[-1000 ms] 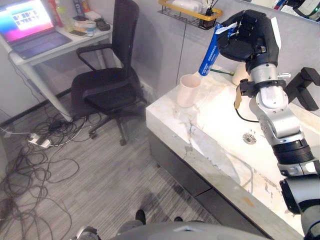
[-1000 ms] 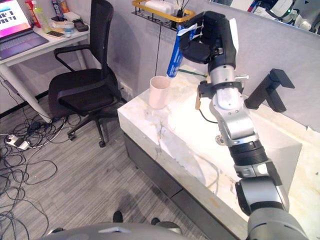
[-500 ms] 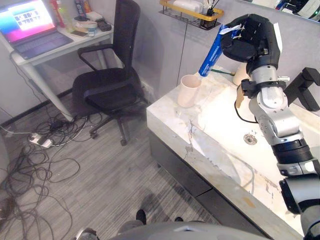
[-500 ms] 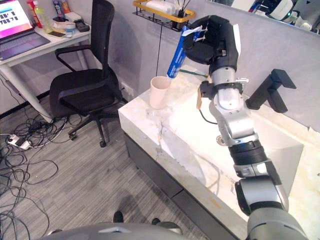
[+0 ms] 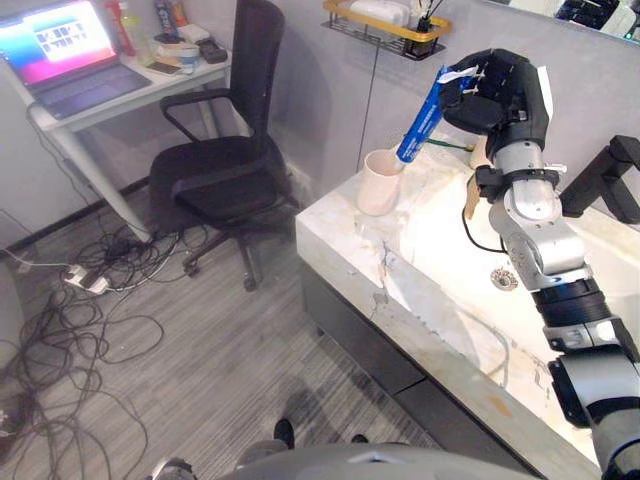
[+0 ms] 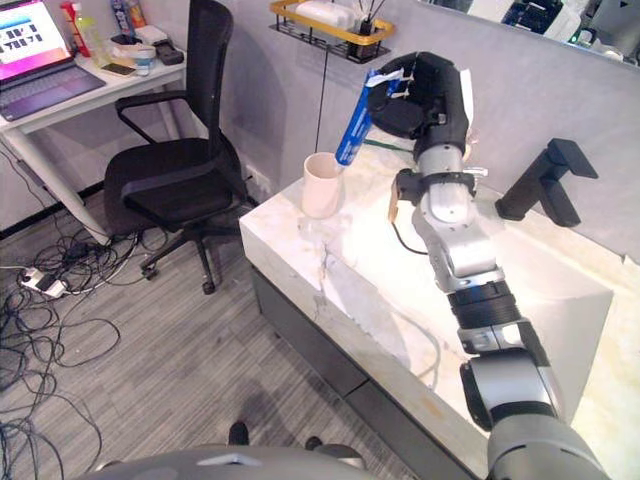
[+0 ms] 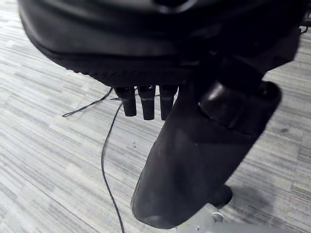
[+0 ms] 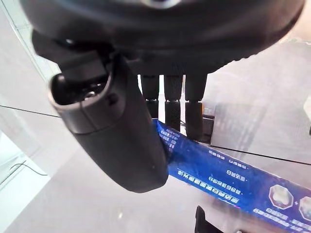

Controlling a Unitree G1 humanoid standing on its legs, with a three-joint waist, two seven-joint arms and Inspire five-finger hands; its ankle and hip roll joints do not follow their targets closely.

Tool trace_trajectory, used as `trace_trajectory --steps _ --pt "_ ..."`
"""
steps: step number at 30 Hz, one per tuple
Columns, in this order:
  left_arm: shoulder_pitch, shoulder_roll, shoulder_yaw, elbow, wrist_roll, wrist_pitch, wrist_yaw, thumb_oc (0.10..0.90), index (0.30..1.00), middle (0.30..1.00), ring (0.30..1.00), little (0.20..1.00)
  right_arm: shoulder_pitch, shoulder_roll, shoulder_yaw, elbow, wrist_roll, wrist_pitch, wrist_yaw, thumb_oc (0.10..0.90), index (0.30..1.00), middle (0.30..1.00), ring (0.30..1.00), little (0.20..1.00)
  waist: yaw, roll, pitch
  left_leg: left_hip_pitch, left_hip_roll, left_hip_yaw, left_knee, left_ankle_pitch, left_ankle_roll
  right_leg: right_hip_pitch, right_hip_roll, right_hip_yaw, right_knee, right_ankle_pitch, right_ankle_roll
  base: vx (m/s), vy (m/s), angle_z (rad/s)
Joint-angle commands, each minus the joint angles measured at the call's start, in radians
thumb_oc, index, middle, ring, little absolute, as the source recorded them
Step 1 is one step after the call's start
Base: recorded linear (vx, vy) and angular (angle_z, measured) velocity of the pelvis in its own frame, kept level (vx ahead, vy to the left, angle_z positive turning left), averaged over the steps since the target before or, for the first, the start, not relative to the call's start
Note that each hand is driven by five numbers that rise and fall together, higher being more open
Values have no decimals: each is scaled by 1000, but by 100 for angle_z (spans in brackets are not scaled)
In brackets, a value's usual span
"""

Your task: Organize the bathroom.

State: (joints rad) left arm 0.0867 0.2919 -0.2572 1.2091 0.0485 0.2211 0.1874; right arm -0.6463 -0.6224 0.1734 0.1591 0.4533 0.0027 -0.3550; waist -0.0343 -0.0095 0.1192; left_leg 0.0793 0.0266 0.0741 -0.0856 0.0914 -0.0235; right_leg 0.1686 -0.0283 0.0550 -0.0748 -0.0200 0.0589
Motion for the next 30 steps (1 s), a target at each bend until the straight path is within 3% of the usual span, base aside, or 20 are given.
trace_trajectory --steps 1,30 --pt "-22 84 -16 70 22 13 18 800 900 900 900 900 -207 1 -93 -21 18 -128 -34 400 300 300 300 300 26 -17 -38 68 38 -9 67 -152 -5 -100 -16 10 75 16 39 0 0 0" --pt "-38 73 -32 75 30 7 -3 800 900 900 900 900 -226 45 -38 93 22 -104 -31 400 300 300 300 300 33 -22 -13 66 35 -17 75 -151 0 -109 -20 17 83 26 45 -2 15 0"
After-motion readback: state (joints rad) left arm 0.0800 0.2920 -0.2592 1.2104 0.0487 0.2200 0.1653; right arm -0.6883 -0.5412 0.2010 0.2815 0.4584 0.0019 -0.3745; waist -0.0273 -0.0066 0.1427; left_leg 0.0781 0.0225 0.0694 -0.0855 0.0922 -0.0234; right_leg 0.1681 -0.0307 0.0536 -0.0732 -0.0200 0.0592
